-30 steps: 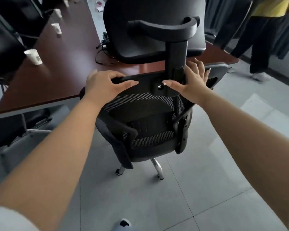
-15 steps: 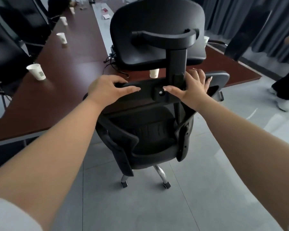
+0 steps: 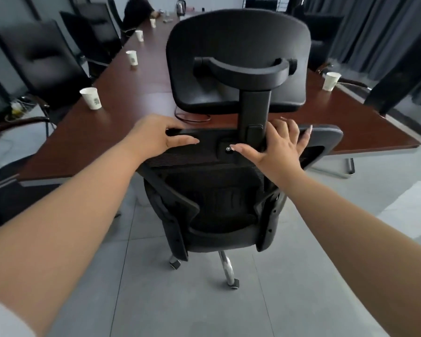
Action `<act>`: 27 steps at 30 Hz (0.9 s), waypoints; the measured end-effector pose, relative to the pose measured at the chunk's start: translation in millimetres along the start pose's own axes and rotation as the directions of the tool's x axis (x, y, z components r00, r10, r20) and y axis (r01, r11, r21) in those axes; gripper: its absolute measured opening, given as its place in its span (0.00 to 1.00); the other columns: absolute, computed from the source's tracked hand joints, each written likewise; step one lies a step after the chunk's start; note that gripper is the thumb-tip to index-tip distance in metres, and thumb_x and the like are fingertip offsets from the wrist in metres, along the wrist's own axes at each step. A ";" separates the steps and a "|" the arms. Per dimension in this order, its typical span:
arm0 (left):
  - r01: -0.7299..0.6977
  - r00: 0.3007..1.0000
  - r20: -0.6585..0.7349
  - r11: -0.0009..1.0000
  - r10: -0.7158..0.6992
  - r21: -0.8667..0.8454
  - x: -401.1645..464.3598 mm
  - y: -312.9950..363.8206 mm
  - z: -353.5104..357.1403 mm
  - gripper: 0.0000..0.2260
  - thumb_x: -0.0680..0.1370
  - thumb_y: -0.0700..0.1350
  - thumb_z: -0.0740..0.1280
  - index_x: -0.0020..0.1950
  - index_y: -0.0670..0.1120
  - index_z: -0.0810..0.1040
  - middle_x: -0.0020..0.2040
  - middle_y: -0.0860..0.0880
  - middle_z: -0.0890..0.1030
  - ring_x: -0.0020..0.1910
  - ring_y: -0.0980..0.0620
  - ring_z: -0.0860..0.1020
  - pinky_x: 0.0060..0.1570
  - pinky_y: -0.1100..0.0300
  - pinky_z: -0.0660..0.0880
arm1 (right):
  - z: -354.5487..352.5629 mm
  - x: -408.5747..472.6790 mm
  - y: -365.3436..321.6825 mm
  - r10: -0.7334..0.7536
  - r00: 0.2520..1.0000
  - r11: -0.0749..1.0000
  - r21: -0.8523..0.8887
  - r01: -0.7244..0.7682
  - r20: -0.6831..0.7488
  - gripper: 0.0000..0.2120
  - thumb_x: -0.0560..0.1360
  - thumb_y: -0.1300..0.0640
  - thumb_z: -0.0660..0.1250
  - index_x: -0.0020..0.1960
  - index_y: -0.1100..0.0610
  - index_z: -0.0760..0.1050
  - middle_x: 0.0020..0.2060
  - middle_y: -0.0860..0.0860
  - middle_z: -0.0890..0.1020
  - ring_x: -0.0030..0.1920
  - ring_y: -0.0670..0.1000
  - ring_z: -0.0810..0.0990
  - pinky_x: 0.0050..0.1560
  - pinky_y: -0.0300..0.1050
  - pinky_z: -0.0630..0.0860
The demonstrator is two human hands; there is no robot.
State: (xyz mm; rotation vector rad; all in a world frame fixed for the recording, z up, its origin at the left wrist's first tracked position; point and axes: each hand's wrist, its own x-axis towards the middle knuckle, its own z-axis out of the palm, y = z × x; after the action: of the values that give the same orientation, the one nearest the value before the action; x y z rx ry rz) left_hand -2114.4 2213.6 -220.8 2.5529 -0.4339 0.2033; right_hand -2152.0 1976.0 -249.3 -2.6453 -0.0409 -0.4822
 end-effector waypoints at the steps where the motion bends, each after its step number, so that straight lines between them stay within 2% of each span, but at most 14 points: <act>1: -0.010 1.000 -0.007 0.999 0.010 0.043 -2.2 5.7 3.2 0.26 0.64 0.65 0.64 0.52 0.47 0.83 0.37 0.55 0.77 0.42 0.53 0.75 0.42 0.60 0.65 | -6.4 0.3 4.2 -0.014 0.999 0.998 -0.054 0.016 0.038 0.38 0.66 0.28 0.58 0.69 0.49 0.66 0.68 0.51 0.65 0.74 0.54 0.50 0.70 0.60 0.32; 3: -0.042 0.998 -0.036 0.982 0.050 0.185 -5.0 16.4 11.0 0.29 0.64 0.67 0.60 0.51 0.48 0.83 0.39 0.52 0.78 0.47 0.49 0.75 0.49 0.57 0.64 | -24.1 9.2 15.7 -0.051 0.988 0.983 -0.167 0.075 0.148 0.45 0.62 0.25 0.53 0.72 0.50 0.62 0.69 0.53 0.66 0.74 0.56 0.53 0.72 0.57 0.35; 5: -0.044 0.995 -0.078 0.967 0.065 0.251 -7.1 24.9 18.4 0.35 0.62 0.72 0.56 0.48 0.47 0.83 0.42 0.48 0.81 0.49 0.47 0.75 0.53 0.55 0.65 | -45.2 20.1 25.3 -0.074 0.961 0.972 -0.197 0.129 0.266 0.49 0.58 0.25 0.53 0.72 0.52 0.63 0.69 0.56 0.68 0.72 0.57 0.59 0.73 0.52 0.47; 7: -0.060 0.992 -0.092 0.975 0.082 0.214 -9.9 31.8 25.4 0.42 0.59 0.77 0.49 0.45 0.44 0.83 0.39 0.46 0.81 0.45 0.46 0.76 0.46 0.56 0.67 | -58.6 27.0 30.1 -0.097 0.935 0.970 -0.176 0.165 0.341 0.46 0.58 0.27 0.60 0.70 0.52 0.67 0.66 0.57 0.71 0.69 0.59 0.63 0.69 0.50 0.58; 9: -0.051 0.996 -0.070 0.985 0.063 0.165 -15.6 38.8 28.7 0.40 0.60 0.75 0.52 0.46 0.43 0.83 0.37 0.46 0.79 0.41 0.46 0.75 0.39 0.57 0.65 | -65.6 22.3 28.7 -0.091 0.928 0.968 -0.187 0.168 0.362 0.45 0.57 0.28 0.63 0.67 0.52 0.70 0.63 0.57 0.74 0.66 0.59 0.66 0.65 0.49 0.63; 11: 0.009 0.999 -0.044 0.993 -0.004 0.114 -23.9 36.6 25.5 0.32 0.62 0.69 0.60 0.48 0.44 0.83 0.38 0.47 0.79 0.41 0.47 0.75 0.40 0.56 0.67 | -62.2 10.1 24.7 -0.112 0.936 0.964 -0.191 0.183 0.333 0.48 0.53 0.25 0.59 0.65 0.54 0.72 0.60 0.56 0.76 0.64 0.59 0.68 0.65 0.49 0.63; 14: 0.098 0.994 -0.045 0.995 -0.098 0.014 -36.9 22.3 13.1 0.22 0.67 0.59 0.70 0.50 0.43 0.83 0.46 0.45 0.82 0.47 0.46 0.77 0.49 0.54 0.71 | -48.4 -9.2 8.0 -0.159 0.959 0.971 -0.140 0.195 0.233 0.48 0.52 0.23 0.58 0.61 0.52 0.75 0.60 0.53 0.77 0.66 0.56 0.68 0.67 0.49 0.62; 15: 0.114 0.993 -0.043 0.993 -0.114 -0.011 -43.3 17.9 9.3 0.23 0.67 0.59 0.70 0.50 0.43 0.83 0.46 0.46 0.82 0.47 0.48 0.77 0.48 0.55 0.70 | -43.6 -16.1 1.8 -0.164 0.968 0.974 -0.126 0.190 0.191 0.45 0.53 0.23 0.60 0.60 0.52 0.75 0.61 0.52 0.77 0.66 0.55 0.68 0.67 0.49 0.61; 17: 0.089 0.995 -0.041 0.993 -0.092 -0.079 -54.6 14.0 4.2 0.34 0.59 0.70 0.67 0.48 0.42 0.83 0.42 0.47 0.82 0.43 0.48 0.77 0.45 0.56 0.71 | -38.6 -29.3 -6.5 -0.178 0.975 0.971 -0.135 0.196 0.135 0.43 0.54 0.25 0.62 0.59 0.53 0.76 0.60 0.51 0.77 0.67 0.54 0.67 0.66 0.48 0.60; 18: 0.068 0.996 -0.056 0.992 -0.074 -0.103 -60.3 14.4 3.3 0.40 0.54 0.76 0.63 0.46 0.43 0.83 0.40 0.46 0.82 0.42 0.46 0.78 0.46 0.54 0.73 | -38.9 -34.9 -7.9 -0.177 0.975 0.970 -0.142 0.196 0.135 0.44 0.53 0.24 0.61 0.60 0.53 0.76 0.60 0.51 0.77 0.67 0.54 0.67 0.66 0.48 0.60; 20: 0.059 0.996 -0.062 0.994 -0.065 -0.092 -67.5 14.8 3.1 0.46 0.49 0.81 0.58 0.43 0.43 0.83 0.39 0.46 0.83 0.42 0.44 0.79 0.47 0.50 0.74 | -43.9 -42.0 -8.3 -0.166 0.974 0.973 -0.133 0.187 0.155 0.47 0.51 0.24 0.58 0.61 0.52 0.76 0.61 0.50 0.77 0.67 0.54 0.67 0.66 0.48 0.60; 23: 0.021 0.998 -0.053 0.999 -0.023 -0.047 -74.7 18.1 5.1 0.46 0.48 0.82 0.54 0.41 0.46 0.84 0.36 0.48 0.80 0.39 0.46 0.78 0.44 0.53 0.74 | -51.9 -51.6 -9.0 -0.137 0.972 0.983 -0.096 0.157 0.190 0.49 0.47 0.23 0.56 0.59 0.50 0.78 0.58 0.50 0.78 0.66 0.54 0.67 0.66 0.47 0.59; 25: 0.000 0.997 -0.071 1.000 0.001 0.004 -83.0 16.4 3.7 0.39 0.49 0.81 0.55 0.39 0.52 0.84 0.31 0.52 0.75 0.34 0.51 0.74 0.38 0.57 0.70 | -53.4 -61.2 -11.9 -0.144 0.970 0.985 -0.069 0.160 0.197 0.49 0.45 0.23 0.55 0.57 0.49 0.79 0.56 0.49 0.79 0.65 0.52 0.67 0.65 0.45 0.57; 27: -0.004 0.999 -0.047 1.000 0.003 -0.017 -91.6 11.2 -1.0 0.33 0.49 0.80 0.56 0.36 0.58 0.82 0.29 0.55 0.72 0.32 0.56 0.72 0.33 0.65 0.66 | -54.0 -72.1 -18.9 -0.144 0.967 0.984 -0.070 0.162 0.208 0.48 0.44 0.23 0.54 0.56 0.47 0.79 0.56 0.48 0.79 0.65 0.51 0.65 0.65 0.44 0.55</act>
State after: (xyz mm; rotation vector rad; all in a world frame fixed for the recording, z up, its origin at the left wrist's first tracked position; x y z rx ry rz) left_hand -2204.2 2229.3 -235.5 2.5251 -0.4200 0.2593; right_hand -2239.4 1973.1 -220.6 -2.7799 -0.2961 -0.2671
